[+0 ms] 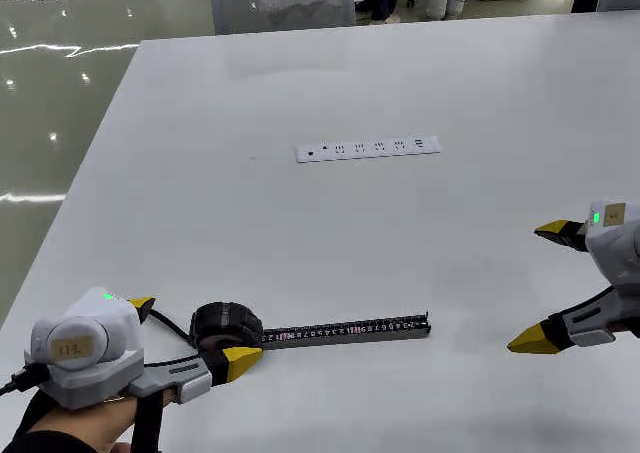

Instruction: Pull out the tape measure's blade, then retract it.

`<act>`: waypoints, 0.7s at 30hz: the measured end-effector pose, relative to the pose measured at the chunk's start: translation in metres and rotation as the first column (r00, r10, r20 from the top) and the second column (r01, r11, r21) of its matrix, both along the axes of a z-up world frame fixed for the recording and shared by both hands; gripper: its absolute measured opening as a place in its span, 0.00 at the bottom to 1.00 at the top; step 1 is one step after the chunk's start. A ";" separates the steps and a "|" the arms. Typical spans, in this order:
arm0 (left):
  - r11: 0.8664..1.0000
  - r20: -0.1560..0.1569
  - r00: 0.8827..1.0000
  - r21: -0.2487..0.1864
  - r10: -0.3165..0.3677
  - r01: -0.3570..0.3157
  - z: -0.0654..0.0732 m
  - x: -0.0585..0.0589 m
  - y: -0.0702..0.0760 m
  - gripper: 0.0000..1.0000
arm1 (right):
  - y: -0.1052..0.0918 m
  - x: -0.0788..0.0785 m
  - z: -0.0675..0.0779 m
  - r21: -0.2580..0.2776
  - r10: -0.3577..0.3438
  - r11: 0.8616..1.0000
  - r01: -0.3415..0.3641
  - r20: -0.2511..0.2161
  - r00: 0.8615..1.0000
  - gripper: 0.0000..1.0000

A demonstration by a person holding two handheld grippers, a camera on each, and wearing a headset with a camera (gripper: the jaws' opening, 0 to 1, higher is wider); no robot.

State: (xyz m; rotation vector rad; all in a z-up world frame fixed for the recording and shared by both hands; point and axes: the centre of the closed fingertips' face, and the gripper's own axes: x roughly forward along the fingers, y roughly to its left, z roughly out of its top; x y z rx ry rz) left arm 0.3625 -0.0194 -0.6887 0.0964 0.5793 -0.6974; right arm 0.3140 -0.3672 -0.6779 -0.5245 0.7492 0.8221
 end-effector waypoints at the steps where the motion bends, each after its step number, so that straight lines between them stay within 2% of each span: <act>1: 1.000 0.001 1.000 -0.004 0.006 -0.006 0.000 0.000 -0.001 0.99 | 0.002 0.001 0.000 -0.002 0.008 1.000 -0.008 -0.002 1.000 0.99; 7: 0.998 0.004 0.998 0.006 0.062 -0.062 -0.004 0.006 -0.004 0.99 | 0.011 0.007 -0.005 -0.023 0.055 0.998 -0.055 -0.015 0.998 0.99; 9: 0.995 0.009 0.995 0.031 0.097 -0.097 -0.006 0.009 -0.002 0.99 | 0.014 0.009 -0.007 -0.029 0.071 0.997 -0.071 -0.021 0.997 0.99; 16: 0.993 0.015 0.993 0.018 0.119 -0.119 -0.011 0.010 -0.008 0.99 | 0.027 0.016 -0.006 -0.048 0.126 0.991 -0.127 -0.017 0.992 0.99; 21: 0.991 0.007 0.991 0.009 0.130 -0.130 -0.015 0.010 -0.010 0.99 | 0.036 0.023 -0.005 -0.056 0.156 0.986 -0.156 -0.012 0.988 0.99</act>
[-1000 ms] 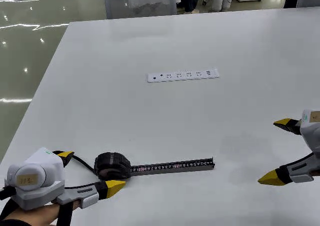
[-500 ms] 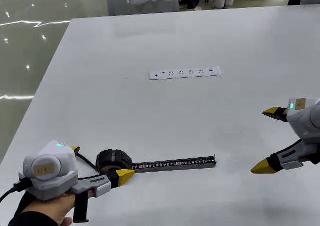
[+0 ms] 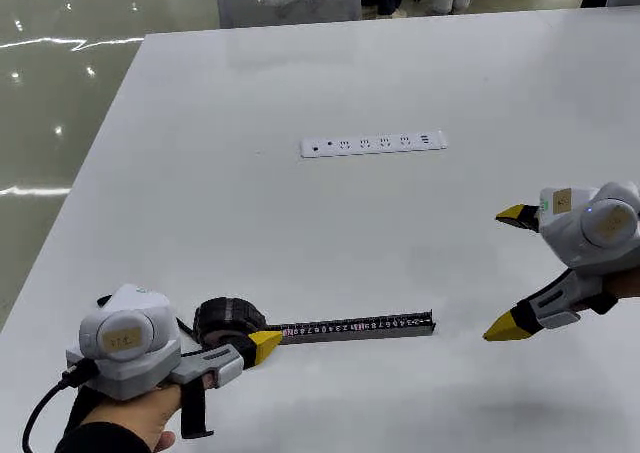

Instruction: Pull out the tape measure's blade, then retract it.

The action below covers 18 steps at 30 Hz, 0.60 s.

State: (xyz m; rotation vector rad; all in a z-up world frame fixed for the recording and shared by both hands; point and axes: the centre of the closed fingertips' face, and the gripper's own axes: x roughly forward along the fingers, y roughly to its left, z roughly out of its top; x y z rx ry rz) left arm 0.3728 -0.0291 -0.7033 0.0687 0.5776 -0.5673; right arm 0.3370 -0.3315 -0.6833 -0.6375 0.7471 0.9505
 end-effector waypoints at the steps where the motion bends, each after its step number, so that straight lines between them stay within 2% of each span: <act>1: 1.000 0.003 1.000 0.003 0.006 -0.006 0.000 0.001 0.001 0.99 | 0.001 0.000 -0.001 -0.002 0.009 1.000 -0.009 -0.003 1.000 0.99; 4: 0.999 0.007 0.999 -0.010 0.038 -0.038 0.000 0.004 0.003 0.99 | 0.005 0.002 -0.005 -0.011 0.032 0.999 -0.032 -0.010 0.999 0.99; 8: 0.996 0.036 0.996 -0.007 0.086 -0.086 0.000 0.009 0.008 0.99 | 0.010 0.002 -0.012 -0.027 0.064 0.998 -0.065 -0.024 0.998 0.99; 10: 0.995 0.029 0.994 -0.010 0.104 -0.104 -0.004 0.009 0.011 0.99 | 0.010 0.005 -0.017 -0.039 0.076 0.996 -0.077 -0.031 0.997 0.99; 12: 0.995 0.051 0.994 -0.008 0.100 -0.100 -0.006 0.010 0.010 0.99 | 0.012 0.007 -0.019 -0.045 0.093 0.995 -0.094 -0.031 0.995 0.99; 16: 0.995 0.070 0.993 0.005 0.096 -0.097 -0.006 0.009 0.008 0.99 | 0.018 0.012 -0.022 -0.045 0.109 0.993 -0.110 -0.021 0.994 0.99; 18: 0.989 0.092 0.985 0.013 0.145 -0.147 -0.008 0.012 0.013 0.99 | 0.017 0.017 -0.027 -0.054 0.118 0.992 -0.118 -0.019 0.993 0.99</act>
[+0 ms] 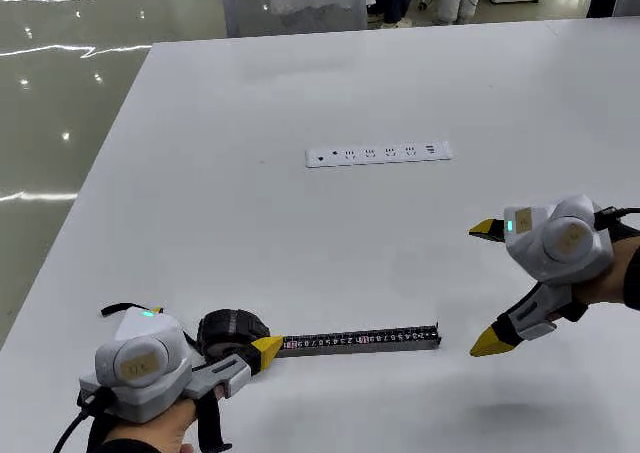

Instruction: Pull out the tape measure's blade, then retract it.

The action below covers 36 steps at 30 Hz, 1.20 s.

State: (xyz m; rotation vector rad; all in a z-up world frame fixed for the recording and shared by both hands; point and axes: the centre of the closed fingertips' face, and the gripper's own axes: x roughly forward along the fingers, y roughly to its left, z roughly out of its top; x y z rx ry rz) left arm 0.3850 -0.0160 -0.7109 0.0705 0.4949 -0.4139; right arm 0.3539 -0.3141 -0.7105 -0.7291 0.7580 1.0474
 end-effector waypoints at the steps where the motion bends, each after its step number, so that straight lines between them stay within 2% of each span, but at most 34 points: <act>1: 1.000 0.012 1.000 0.002 0.005 -0.005 -0.001 0.000 0.000 0.99 | 0.001 0.001 -0.001 0.001 0.000 1.000 0.000 -0.002 1.000 0.99; 3: 1.000 0.025 1.000 0.015 0.018 -0.019 -0.006 0.000 -0.001 0.99 | 0.004 0.003 -0.005 -0.001 0.003 1.000 -0.003 -0.012 1.000 0.99; 4: 0.999 0.033 0.999 0.003 0.033 -0.034 -0.006 0.002 -0.001 0.99 | 0.006 0.003 -0.007 -0.004 0.009 1.000 -0.009 -0.015 1.000 0.99; 7: 0.999 0.032 0.998 -0.016 0.046 -0.045 -0.007 0.002 -0.004 0.99 | 0.009 0.006 -0.012 -0.006 0.017 1.000 -0.017 -0.024 1.000 0.99; 13: 0.999 0.041 0.998 -0.004 0.038 -0.038 -0.012 0.005 -0.009 0.99 | 0.013 0.009 -0.026 -0.007 0.035 0.999 -0.036 -0.050 0.998 0.99; 16: 0.998 0.038 0.998 -0.031 0.058 -0.057 -0.013 0.007 -0.008 0.99 | 0.016 0.009 -0.031 -0.010 0.048 0.999 -0.049 -0.053 0.997 0.95; 19: 0.997 0.045 0.997 -0.038 0.066 -0.065 -0.016 0.009 -0.008 0.99 | 0.019 0.008 -0.036 -0.006 0.050 0.999 -0.050 -0.067 0.997 0.95; 21: 0.997 0.038 0.997 -0.038 0.066 -0.065 -0.020 0.010 -0.008 0.99 | 0.022 0.006 -0.039 0.002 0.047 0.999 -0.047 -0.078 0.996 0.95; 24: 0.998 0.055 0.997 -0.030 0.061 -0.059 -0.022 0.010 -0.009 0.99 | 0.024 0.004 -0.046 0.003 0.052 0.999 -0.052 -0.094 0.994 0.91; 26: 0.998 0.043 0.997 -0.015 0.068 -0.068 -0.025 0.010 -0.007 0.99 | 0.024 0.002 -0.053 -0.007 0.040 0.999 -0.041 -0.111 0.993 0.89; 28: 0.997 0.033 0.997 -0.026 0.076 -0.075 -0.026 0.010 -0.006 0.99 | 0.024 0.000 -0.056 -0.013 0.049 0.999 -0.051 -0.110 0.993 0.85; 30: 0.997 0.028 0.997 -0.018 0.078 -0.077 -0.028 0.010 -0.005 0.99 | 0.026 -0.002 -0.058 -0.018 0.065 0.998 -0.067 -0.108 0.992 0.82; 33: 0.997 0.030 0.996 -0.023 0.080 -0.079 -0.028 0.011 -0.004 0.99 | 0.027 -0.001 -0.059 -0.023 0.073 0.997 -0.076 -0.112 0.991 0.82; 36: 0.997 0.033 0.996 -0.018 0.077 -0.077 -0.028 0.012 -0.003 0.99 | 0.028 -0.003 -0.061 -0.029 0.101 0.994 -0.105 -0.106 0.989 0.74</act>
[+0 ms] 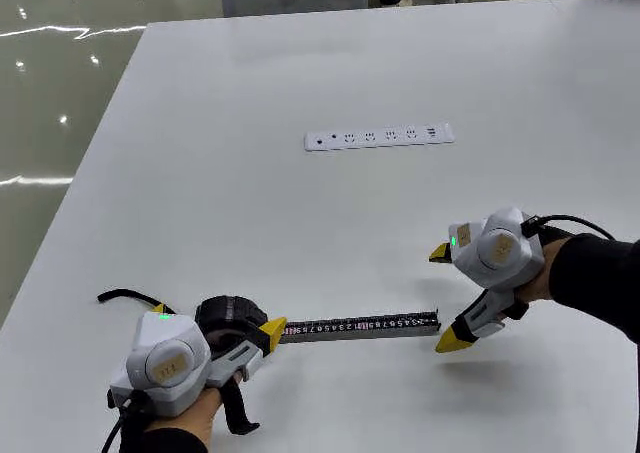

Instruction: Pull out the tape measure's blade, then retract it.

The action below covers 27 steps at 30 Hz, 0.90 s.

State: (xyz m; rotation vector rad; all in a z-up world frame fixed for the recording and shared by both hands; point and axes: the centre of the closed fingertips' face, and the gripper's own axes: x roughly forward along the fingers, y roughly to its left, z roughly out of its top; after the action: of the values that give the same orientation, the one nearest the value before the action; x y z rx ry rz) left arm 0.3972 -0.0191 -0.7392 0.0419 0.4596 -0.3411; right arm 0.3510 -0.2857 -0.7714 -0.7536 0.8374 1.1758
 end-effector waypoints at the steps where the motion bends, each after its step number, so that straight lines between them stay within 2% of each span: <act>1: 1.000 -0.011 1.000 -0.002 0.001 -0.001 -0.002 0.000 0.000 0.99 | -0.001 -0.001 -0.003 -0.009 0.007 1.000 -0.007 -0.004 1.000 0.72; 3: 1.000 -0.047 0.999 0.001 0.015 -0.015 -0.007 -0.001 0.003 0.99 | -0.002 -0.002 -0.005 -0.016 0.010 1.000 -0.010 -0.011 1.000 0.71; 5: 1.000 -0.036 0.999 0.007 0.018 -0.018 -0.006 -0.001 0.004 0.99 | -0.002 -0.003 -0.007 -0.016 0.009 1.000 -0.010 -0.017 1.000 0.68; 9: 1.000 -0.043 0.999 0.004 0.014 -0.014 -0.008 -0.002 0.003 0.99 | -0.003 -0.009 -0.012 -0.019 0.018 1.000 -0.018 -0.035 0.999 0.63; 14: 1.000 -0.044 0.999 0.003 0.009 -0.009 -0.010 -0.001 0.002 0.99 | -0.005 -0.013 -0.016 -0.027 0.029 0.999 -0.031 -0.052 0.998 0.48; 20: 1.000 -0.048 0.999 0.002 0.007 -0.006 -0.011 -0.002 0.001 0.99 | -0.001 -0.015 -0.015 -0.010 0.022 1.000 -0.022 -0.069 0.997 0.37; 27: 1.000 -0.043 0.999 -0.005 -0.005 0.005 -0.011 -0.002 -0.004 0.99 | -0.002 -0.016 -0.016 -0.022 0.033 0.999 -0.035 -0.067 0.997 0.26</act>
State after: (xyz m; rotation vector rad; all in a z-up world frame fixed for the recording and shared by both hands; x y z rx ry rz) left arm 0.3957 -0.0230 -0.7500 0.0309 0.5010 -0.3487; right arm 0.3350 -0.2873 -0.7875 -0.7540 0.8979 1.2289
